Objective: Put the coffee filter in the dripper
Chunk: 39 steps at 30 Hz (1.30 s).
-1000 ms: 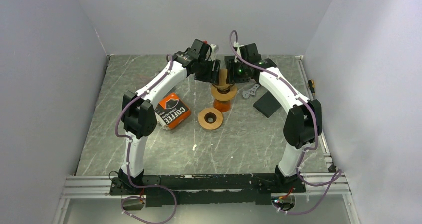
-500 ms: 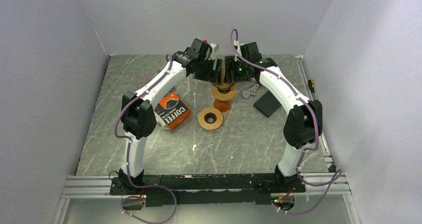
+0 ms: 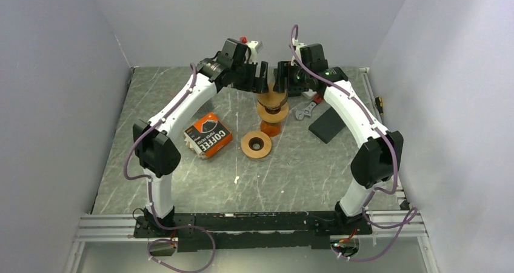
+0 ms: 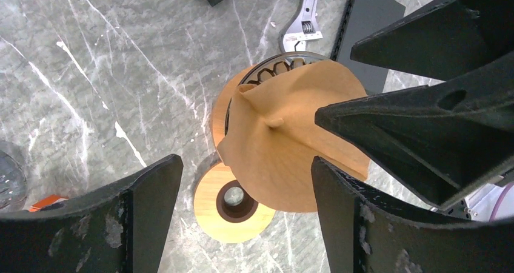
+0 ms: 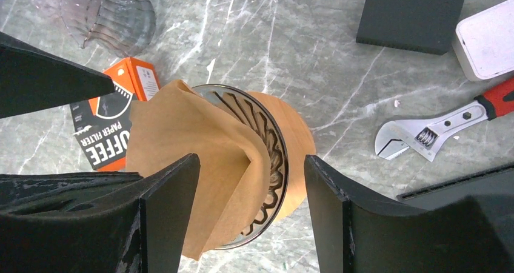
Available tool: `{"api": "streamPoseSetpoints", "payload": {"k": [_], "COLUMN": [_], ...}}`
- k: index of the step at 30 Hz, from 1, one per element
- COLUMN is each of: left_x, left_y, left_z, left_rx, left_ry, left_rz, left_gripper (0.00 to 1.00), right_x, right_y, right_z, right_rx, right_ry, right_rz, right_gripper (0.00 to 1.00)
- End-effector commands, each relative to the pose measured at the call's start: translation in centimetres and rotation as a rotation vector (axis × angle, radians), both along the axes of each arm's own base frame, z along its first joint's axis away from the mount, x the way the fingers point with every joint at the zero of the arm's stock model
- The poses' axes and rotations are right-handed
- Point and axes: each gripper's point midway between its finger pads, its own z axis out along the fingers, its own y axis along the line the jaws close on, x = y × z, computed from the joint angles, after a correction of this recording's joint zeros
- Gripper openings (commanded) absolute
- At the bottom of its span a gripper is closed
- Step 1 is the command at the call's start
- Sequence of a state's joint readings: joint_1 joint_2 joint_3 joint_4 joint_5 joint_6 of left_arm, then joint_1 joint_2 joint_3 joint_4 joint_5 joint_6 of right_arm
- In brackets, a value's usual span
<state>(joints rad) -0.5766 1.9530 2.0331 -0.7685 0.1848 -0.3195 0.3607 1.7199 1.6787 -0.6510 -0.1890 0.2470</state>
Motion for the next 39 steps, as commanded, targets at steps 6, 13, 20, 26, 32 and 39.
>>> {"api": "streamPoseSetpoints", "payload": {"k": [6, 13, 20, 26, 32, 39], "left_x": [-0.7, -0.5, -1.0, -2.6, -5.2, -7.6], "left_y": [0.9, 3.9, 9.0, 13.8, 16.8, 14.6], "left_z": [4.0, 5.6, 6.6, 4.5, 1.3, -2.3], "left_rx": [-0.073, -0.12, -0.191, -0.091, -0.028, -0.144], "left_ry": [-0.067, -0.121, -0.175, -0.207, -0.153, -0.054], "left_rz": [0.015, 0.078, 0.177, 0.275, 0.341, 0.265], "left_gripper": [0.86, 0.87, 0.91, 1.0, 0.99, 0.96], "right_x": [-0.3, -1.0, -1.9, -2.8, -3.5, -3.6], "right_y": [-0.6, -1.0, -1.5, -3.2, -5.1, -5.9], "right_z": [4.6, 6.2, 8.1, 9.0, 9.1, 7.8], "right_rx": [0.105, 0.173, 0.215, 0.264, 0.337, 0.389], "right_ry": [-0.071, -0.097, -0.16, -0.204, -0.222, -0.197], "right_rz": [-0.008, 0.001, -0.001, -0.04, -0.096, -0.119], "right_gripper": [0.72, 0.74, 0.77, 0.79, 0.82, 0.82]}}
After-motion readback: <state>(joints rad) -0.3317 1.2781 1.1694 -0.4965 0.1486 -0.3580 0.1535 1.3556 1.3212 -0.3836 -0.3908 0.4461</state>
